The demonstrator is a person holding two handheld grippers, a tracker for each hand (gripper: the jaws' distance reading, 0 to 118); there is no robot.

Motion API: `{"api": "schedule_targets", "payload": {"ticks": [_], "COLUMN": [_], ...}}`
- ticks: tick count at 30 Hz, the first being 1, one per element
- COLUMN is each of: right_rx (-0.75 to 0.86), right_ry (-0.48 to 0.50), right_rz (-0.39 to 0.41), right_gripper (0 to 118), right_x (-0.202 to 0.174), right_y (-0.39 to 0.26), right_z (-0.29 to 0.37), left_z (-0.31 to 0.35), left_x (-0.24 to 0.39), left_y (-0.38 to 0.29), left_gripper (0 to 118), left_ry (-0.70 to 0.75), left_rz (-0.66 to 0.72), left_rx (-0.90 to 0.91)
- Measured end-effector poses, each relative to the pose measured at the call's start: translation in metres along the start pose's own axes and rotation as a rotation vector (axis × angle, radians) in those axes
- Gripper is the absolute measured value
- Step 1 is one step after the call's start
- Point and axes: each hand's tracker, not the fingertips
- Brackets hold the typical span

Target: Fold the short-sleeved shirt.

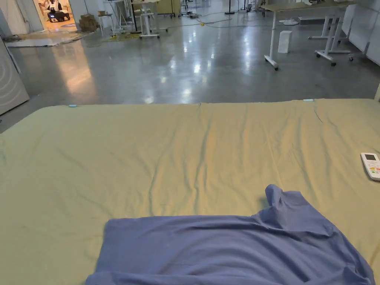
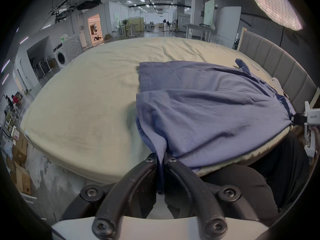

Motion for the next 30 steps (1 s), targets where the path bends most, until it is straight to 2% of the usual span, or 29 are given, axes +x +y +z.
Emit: {"api": "schedule_targets", "payload": {"ticks": [1,2,3,4,6,9,12,14,18,20,22,24,26,28,30], "right_rx": [0.003,-0.008,0.004,0.028,0.078,0.202,0.349,0.464,0.637,0.722,0.818,0.787,0.789,0.774,0.764], "right_ry": [-0.017,-0.033,-0.035,-0.022,0.027,0.000,0.045,0.073,0.136,0.180,0.221,0.292,0.278,0.255,0.252], "right_rz": [0.010,0.020,0.013,-0.005,-0.053,-0.062,-0.037,0.009,0.088,0.094,0.101,0.053,0.059,0.071,0.077], "right_gripper": [34,52,63,62,62,62,62,62,62,62,58,47,44,22,11], "right_x": [-0.001,-0.009,-0.006,-0.002,0.013,0.016,0.005,-0.016,-0.036,-0.044,-0.049,-0.050,-0.052,-0.057,-0.056], "right_y": [-0.001,0.008,0.007,0.007,0.004,0.012,0.031,0.049,0.061,0.063,0.066,0.064,0.061,0.058,0.054], "right_z": [-0.001,0.013,0.018,0.025,0.029,0.058,0.104,0.147,0.188,0.207,0.224,0.226,0.223,0.223,0.218], "left_z": [0.006,0.008,0.011,0.021,0.048,0.094,0.144,0.164,0.207,0.222,0.234,0.244,0.249,0.248,0.244], "left_x": [0.005,0.003,0.000,-0.001,0.006,0.020,0.047,0.058,0.102,0.121,0.133,0.144,0.149,0.153,0.150], "left_y": [0.009,0.010,0.013,0.015,0.021,0.032,0.050,0.057,0.072,0.068,0.070,0.069,0.065,0.061,0.057], "left_gripper": [26,47,73,80,79,79,79,79,79,78,74,58,54,16,10], "left_ry": [0.011,0.046,0.044,0.031,0.055,0.081,0.024,0.007,-0.004,0.048,0.038,0.045,0.051,0.048,0.022], "left_rz": [0.001,0.015,0.033,0.059,0.060,0.000,0.001,-0.019,-0.097,-0.110,-0.134,-0.154,-0.182,-0.188,-0.159], "left_rx": [0.009,0.024,0.006,0.024,0.168,0.352,0.506,0.582,0.688,0.790,0.790,0.809,0.839,0.839,0.785]}}
